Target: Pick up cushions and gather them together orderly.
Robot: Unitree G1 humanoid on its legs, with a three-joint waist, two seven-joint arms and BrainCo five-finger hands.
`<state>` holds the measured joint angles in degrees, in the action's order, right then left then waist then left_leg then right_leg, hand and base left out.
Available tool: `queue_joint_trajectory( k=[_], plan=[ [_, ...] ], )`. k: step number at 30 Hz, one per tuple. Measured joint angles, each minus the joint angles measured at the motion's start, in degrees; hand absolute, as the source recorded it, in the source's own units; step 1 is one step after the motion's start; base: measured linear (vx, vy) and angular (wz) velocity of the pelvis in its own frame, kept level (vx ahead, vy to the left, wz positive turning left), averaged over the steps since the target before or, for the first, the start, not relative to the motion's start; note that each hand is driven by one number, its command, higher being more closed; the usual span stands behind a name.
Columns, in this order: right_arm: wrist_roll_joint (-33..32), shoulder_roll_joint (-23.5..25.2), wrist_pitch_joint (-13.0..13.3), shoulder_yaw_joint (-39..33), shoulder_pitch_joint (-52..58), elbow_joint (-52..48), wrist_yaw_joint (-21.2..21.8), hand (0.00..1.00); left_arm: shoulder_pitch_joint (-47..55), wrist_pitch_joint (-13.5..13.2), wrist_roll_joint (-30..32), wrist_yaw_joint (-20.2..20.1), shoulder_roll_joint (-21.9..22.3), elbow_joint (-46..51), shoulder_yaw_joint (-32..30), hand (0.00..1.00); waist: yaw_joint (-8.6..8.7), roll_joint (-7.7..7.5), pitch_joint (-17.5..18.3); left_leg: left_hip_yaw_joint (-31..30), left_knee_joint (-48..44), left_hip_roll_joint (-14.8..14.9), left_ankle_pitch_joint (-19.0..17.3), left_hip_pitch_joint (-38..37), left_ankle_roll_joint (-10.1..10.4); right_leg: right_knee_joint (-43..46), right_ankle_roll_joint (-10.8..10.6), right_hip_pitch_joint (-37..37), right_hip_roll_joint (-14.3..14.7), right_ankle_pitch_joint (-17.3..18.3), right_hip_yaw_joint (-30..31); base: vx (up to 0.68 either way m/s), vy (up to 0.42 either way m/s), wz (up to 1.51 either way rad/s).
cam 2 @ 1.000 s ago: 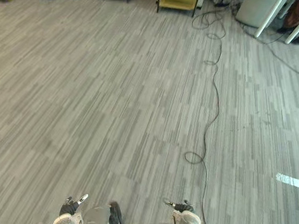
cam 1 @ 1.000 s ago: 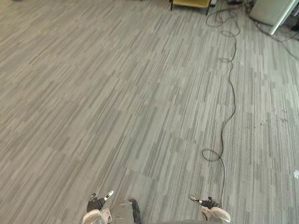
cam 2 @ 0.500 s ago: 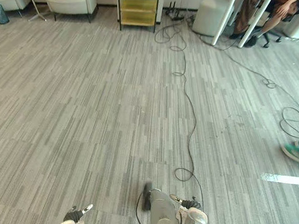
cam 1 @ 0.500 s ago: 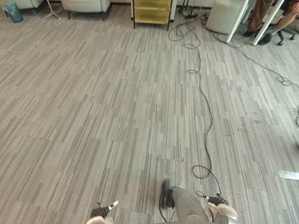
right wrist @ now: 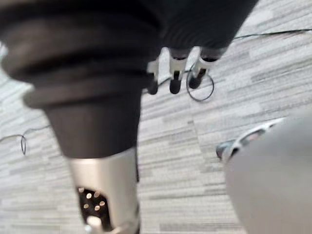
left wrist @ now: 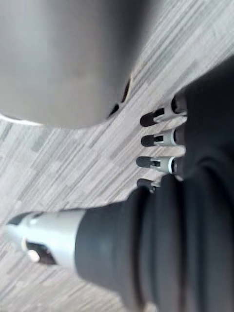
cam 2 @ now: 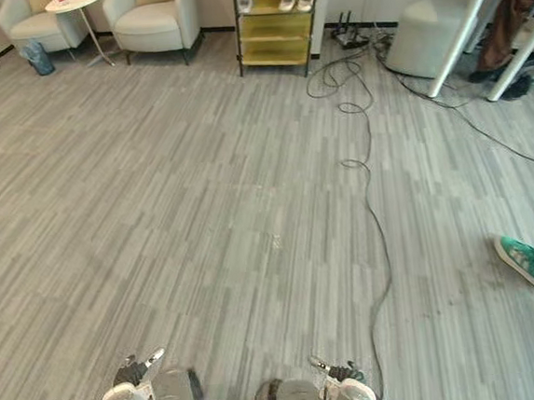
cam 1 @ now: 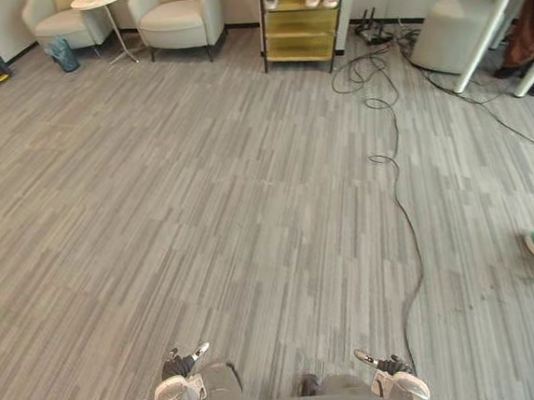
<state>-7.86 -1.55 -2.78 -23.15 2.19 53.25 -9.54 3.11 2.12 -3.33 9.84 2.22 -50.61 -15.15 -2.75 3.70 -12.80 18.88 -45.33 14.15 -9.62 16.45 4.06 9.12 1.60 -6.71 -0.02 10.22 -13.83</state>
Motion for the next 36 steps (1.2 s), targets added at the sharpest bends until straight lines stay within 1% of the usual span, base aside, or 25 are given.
queue_joint_trajectory(
  k=[1, 2, 3, 5, 6, 7, 8, 9, 10, 12, 13, 15, 16, 18, 20, 22, 24, 27, 28, 30, 31, 32, 33, 34, 36],
  plan=[
    [-0.32, 0.06, -0.12, -0.26, 0.01, 0.16, -0.55, 0.00, 0.01, -0.01, 0.04, 0.29, 0.34, 0.29, 0.03, 0.00, -0.44, -0.01, 0.02, 1.33, 12.58, -1.95, 0.84, 0.26, 0.00, -1.33, -1.75, -2.29, -0.62, -0.08, 0.01, 0.50, 0.126, -0.09],
    [-0.33, 0.08, -0.17, -0.31, 0.00, 0.16, -0.80, 0.00, 0.01, -0.01, 0.06, 0.39, 0.54, 0.34, -0.01, 0.00, -0.50, -0.02, 0.02, 1.46, 17.89, -2.89, 1.64, 0.09, 0.42, -1.88, -2.17, -3.10, -0.81, 0.14, 0.12, 0.54, 0.170, -0.13],
    [-0.74, 0.15, -0.18, -0.44, 0.03, 0.19, -1.02, 0.00, 0.07, -0.01, 0.07, 0.96, 0.80, 0.38, 0.01, 0.00, -0.88, 0.06, 0.08, 0.22, 31.51, -5.46, 5.34, -0.32, 1.23, -3.85, -3.74, -6.15, -1.28, 1.07, 0.52, 0.59, 0.226, -0.21],
    [-0.73, 0.05, -0.12, -0.10, -0.13, 1.65, -1.06, 0.00, -0.26, -0.05, 0.08, 1.01, 0.77, 0.46, 0.34, 0.00, -2.38, -0.61, 0.91, -2.99, 34.52, -7.10, 11.83, 0.42, 0.00, -6.35, -6.62, -9.83, -2.24, 2.77, 2.33, 0.61, 0.277, -0.37],
    [-0.74, 0.07, -0.23, -0.11, -0.09, 2.32, -1.05, 0.00, -0.21, -0.06, 0.12, 1.02, 0.26, 0.33, 0.59, 0.00, -2.63, -1.55, 1.73, -3.35, 34.26, -8.42, 14.63, 0.38, -1.86, -6.48, -7.38, -10.43, -3.32, 3.22, 3.19, 0.64, 0.301, -0.28],
    [-0.73, 1.31, -0.20, -0.08, -0.41, 2.82, -1.02, 0.00, -0.23, -0.04, 0.20, 1.06, -0.84, -0.23, 0.91, 0.00, -2.13, -3.79, 3.41, -3.00, 33.13, -11.32, 14.60, 0.61, -6.73, -4.51, -7.46, -9.73, -6.31, 3.17, 4.72, 0.79, 0.381, -0.08],
    [-0.71, 1.99, -0.13, -0.40, -0.49, 3.01, -0.91, 0.00, -0.43, -0.04, 0.12, 1.06, -1.45, -0.52, 1.07, 0.00, -1.88, -5.03, 3.79, -2.83, 30.41, -12.78, 11.90, 0.67, -7.90, 0.59, -8.30, -7.91, -8.55, 2.72, 6.22, 0.66, 0.324, 0.07],
    [-0.71, 2.14, -0.13, -0.73, -0.35, 3.37, -0.91, 0.00, -0.54, -0.04, 0.13, 1.07, -1.81, -0.83, 1.26, 0.00, -1.86, -5.37, 3.97, -2.90, 29.07, -13.34, 10.09, 0.43, -8.12, 4.68, -8.55, -6.85, -9.15, 2.62, 7.28, 0.63, 0.332, 0.23],
    [-0.66, 2.05, -0.15, -1.24, 0.01, 4.47, -0.82, 0.00, -1.12, -0.01, 0.14, 1.12, -2.44, -2.42, 2.19, 0.00, -1.75, -5.95, 4.22, -2.84, 26.83, -14.71, 5.92, -1.58, -8.91, 19.60, -11.48, -1.73, -10.81, 0.49, 10.19, 0.48, 0.244, 0.25],
    [-0.47, 1.82, -0.11, -0.90, -0.11, 4.94, -0.78, 0.00, -1.46, 0.16, 0.16, 1.22, -3.99, -4.34, 4.17, 0.00, -0.97, -6.41, 4.05, -2.94, 26.35, -15.82, 2.52, -6.57, -9.13, 39.95, -16.62, 5.24, -11.85, -6.32, 13.46, 0.58, 0.270, 0.23],
    [-0.04, 1.48, 0.03, -0.23, -0.13, 5.05, -0.78, 0.00, -1.28, 0.34, 0.16, 1.24, -4.33, -4.60, 4.76, 0.00, -0.63, -6.29, 3.96, -3.15, 26.69, -15.92, 1.86, -8.52, -9.12, 44.43, -16.82, 6.81, -12.23, -7.00, 12.82, 0.64, 0.276, 0.12],
    [1.45, 0.89, 0.40, 0.25, -0.10, 4.95, -0.68, 0.00, -0.50, 0.71, 0.15, 1.47, -4.80, -5.27, 6.22, 0.00, -0.11, -5.47, 3.55, -3.84, 32.82, -17.06, 0.68, -18.72, -9.03, 53.36, -10.62, 12.50, -16.05, -3.84, 4.12, 0.54, 0.199, 0.01],
    [1.45, 0.89, 0.52, 0.20, -0.19, 4.83, -0.66, 0.00, -0.43, 0.78, 0.13, 1.49, -4.90, -5.44, 6.48, 0.00, -0.01, -5.45, 3.49, -4.43, 34.52, -17.20, 0.55, -20.95, -8.95, 53.09, -9.30, 13.62, -15.92, -2.34, 2.62, 0.46, 0.105, 0.11],
    [1.37, 0.88, 0.75, -0.31, -0.28, 4.20, -0.55, 0.00, -0.57, 0.96, 0.11, 1.49, -5.11, -6.62, 7.41, 0.00, 1.04, -5.35, 3.27, -6.21, 38.01, -16.80, 0.55, -26.48, -8.93, 43.98, -7.71, 16.76, -13.11, 3.28, -1.36, 0.40, 0.014, 0.37],
    [1.25, 0.84, 1.29, -0.71, -0.34, 3.93, -0.47, 0.00, -0.63, 1.15, 0.12, 1.47, -4.93, -6.86, 7.44, 0.00, 1.74, -5.23, 3.06, -8.08, 38.87, -16.54, 0.25, -28.38, -9.19, 32.60, -6.38, 19.18, -11.11, 4.03, -2.79, 0.38, -0.062, 0.55],
    [1.25, 0.27, 1.31, -2.36, -0.74, 3.87, -0.49, 0.00, -0.84, 1.18, 0.10, 1.45, -4.13, -6.83, 7.19, 0.00, 2.19, -4.00, 2.07, -10.22, 40.15, -15.19, -2.12, -31.11, -8.34, 16.00, -4.87, 20.90, -7.84, -0.53, -2.18, 0.39, -0.097, 0.61],
    [1.24, 0.33, 1.19, -3.01, -0.46, 3.83, -0.55, 0.00, -1.16, 1.11, 0.18, 1.31, -3.96, -6.76, 5.45, 0.00, 1.78, -4.67, 1.33, -11.61, 41.44, -14.86, -4.91, -34.16, -6.22, -2.85, -6.48, 22.46, -7.50, -10.81, -1.09, 0.42, -0.176, 0.45],
    [1.28, 0.29, 0.96, -3.14, 0.12, 3.24, -0.55, 0.00, -0.71, 1.10, 0.23, 1.15, -3.26, -6.86, 3.23, 0.00, 2.18, -4.61, 1.35, -14.22, 40.72, -13.68, -10.29, -37.70, -4.95, -0.21, -5.26, 24.94, -8.84, -12.41, 0.31, 0.49, -0.239, 0.38],
    [1.33, 0.09, 0.81, -3.90, 1.35, 2.76, -0.48, 0.00, -0.25, 1.10, 0.12, 1.01, -2.67, -6.93, 2.42, 0.00, 2.72, -3.56, 1.43, -14.98, 40.17, -12.15, -11.74, -38.89, -4.44, 2.34, -4.22, 25.06, -7.97, -14.84, -0.18, 0.73, -0.344, 0.57],
    [1.40, -0.48, 0.58, -5.42, 2.25, 2.48, -0.55, 0.00, 0.21, 1.08, 0.22, 0.83, -1.55, -7.57, 1.68, 0.00, 2.80, -1.26, 2.12, -16.05, 33.36, -8.23, -10.95, -37.67, -3.08, 6.95, -2.26, 24.68, -5.76, -16.64, -0.99, 0.65, -0.326, 0.39],
    [1.51, -1.24, 0.53, -5.49, 2.51, 2.21, -0.50, 0.00, 0.10, 1.08, 0.24, 0.68, -0.50, -7.38, 1.75, 0.00, 3.10, 0.23, 2.49, -17.19, 25.11, -6.15, -8.88, -34.03, -0.95, 8.21, -0.44, 23.96, -4.37, -14.06, -2.36, 0.65, -0.367, 0.20],
    [1.50, -1.45, 0.50, -5.43, 2.49, 1.90, -0.53, 0.00, -0.29, 1.18, 0.24, 0.55, -0.30, -7.42, 1.82, 0.00, 3.32, 1.04, 2.41, -19.00, 16.66, -4.97, -5.30, -30.25, 2.51, 8.92, -0.22, 22.78, -3.65, -11.97, -3.35, 0.65, -0.354, 0.13],
    [1.50, -1.47, 0.51, -5.31, 2.55, 1.77, -0.55, 0.00, -0.44, 1.18, 0.23, 0.48, -0.21, -7.32, 1.83, 0.00, 3.35, 1.15, 2.34, -19.73, 11.55, -4.62, -2.02, -27.99, 3.71, 9.37, 0.12, 22.01, -3.39, -10.78, -3.61, 0.76, -0.323, 0.05],
    [1.44, -1.64, 0.44, -4.94, 2.55, 1.89, -0.68, 0.00, -0.48, 1.16, 0.22, 0.42, -0.52, -6.71, 2.45, 0.00, 3.14, 1.33, 2.09, -19.74, -2.38, -2.99, 2.40, -22.52, 6.30, 8.98, 1.10, 17.90, -2.24, -7.99, -3.33, 0.62, -0.228, -0.07],
    [1.18, -1.70, 0.32, -4.08, 2.54, 2.20, -0.76, 0.00, -0.49, 1.14, 0.23, 0.42, -1.13, -6.19, 3.79, 0.00, 3.04, 0.51, 1.55, -15.73, -10.65, -0.97, 1.13, -19.11, 4.59, 7.12, 1.45, 12.49, -1.26, -6.30, -2.99, 0.56, -0.186, -0.13]
  ],
)
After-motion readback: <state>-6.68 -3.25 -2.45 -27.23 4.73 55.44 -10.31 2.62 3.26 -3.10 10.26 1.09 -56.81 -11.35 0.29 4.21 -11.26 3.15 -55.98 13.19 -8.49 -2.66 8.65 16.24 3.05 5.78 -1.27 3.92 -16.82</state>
